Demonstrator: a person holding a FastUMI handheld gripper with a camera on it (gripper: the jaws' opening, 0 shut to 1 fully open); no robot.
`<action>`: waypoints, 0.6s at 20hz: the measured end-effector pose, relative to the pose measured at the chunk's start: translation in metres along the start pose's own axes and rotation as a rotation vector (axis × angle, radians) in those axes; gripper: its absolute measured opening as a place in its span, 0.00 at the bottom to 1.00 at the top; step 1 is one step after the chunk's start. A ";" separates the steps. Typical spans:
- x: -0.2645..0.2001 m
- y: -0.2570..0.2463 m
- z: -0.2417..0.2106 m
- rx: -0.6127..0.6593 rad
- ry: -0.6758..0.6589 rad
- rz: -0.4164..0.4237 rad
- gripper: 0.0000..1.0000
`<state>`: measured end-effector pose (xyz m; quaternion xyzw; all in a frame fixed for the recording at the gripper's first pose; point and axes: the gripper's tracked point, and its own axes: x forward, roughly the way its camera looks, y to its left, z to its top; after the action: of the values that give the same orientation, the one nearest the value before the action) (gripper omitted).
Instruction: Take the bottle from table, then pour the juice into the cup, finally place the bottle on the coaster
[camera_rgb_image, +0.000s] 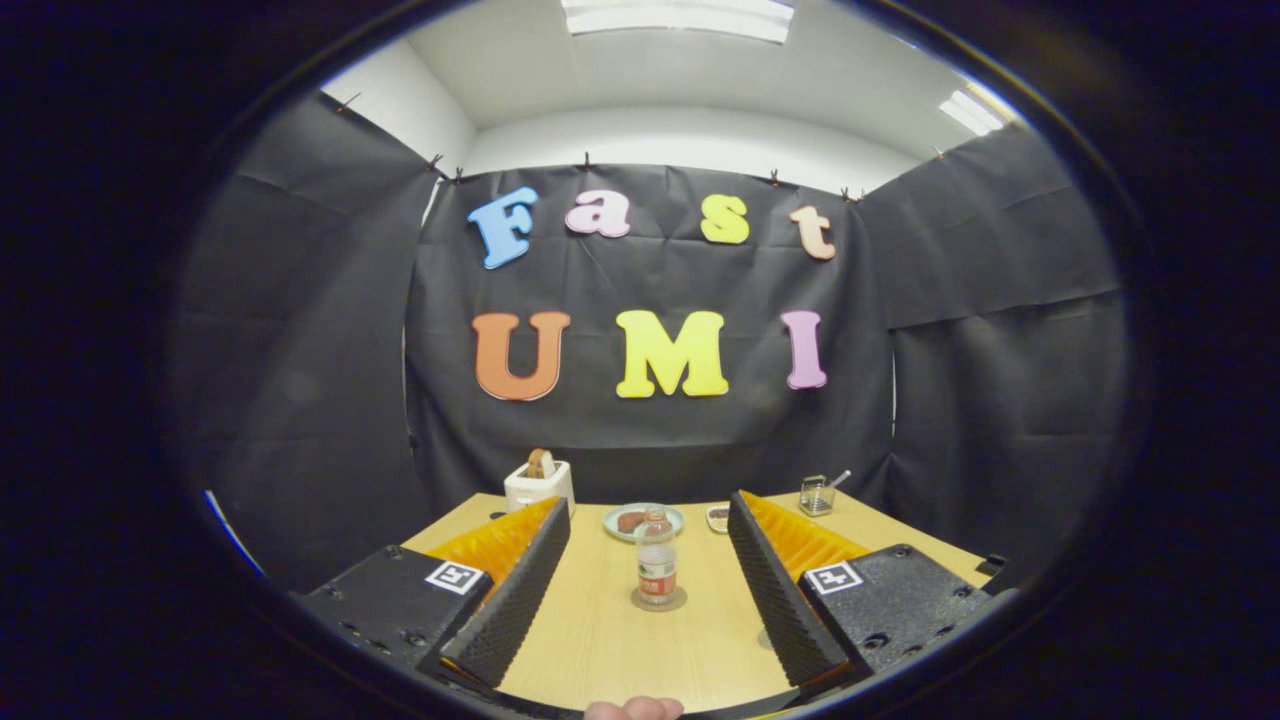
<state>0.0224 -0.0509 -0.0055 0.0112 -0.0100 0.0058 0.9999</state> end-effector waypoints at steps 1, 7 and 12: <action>-0.002 0.002 -0.001 0.000 0.003 0.005 1.00; -0.005 0.011 0.004 -0.005 0.000 0.011 1.00; -0.008 0.011 0.005 -0.009 -0.006 -0.007 1.00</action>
<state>0.0146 -0.0399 -0.0004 0.0066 -0.0131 0.0023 0.9999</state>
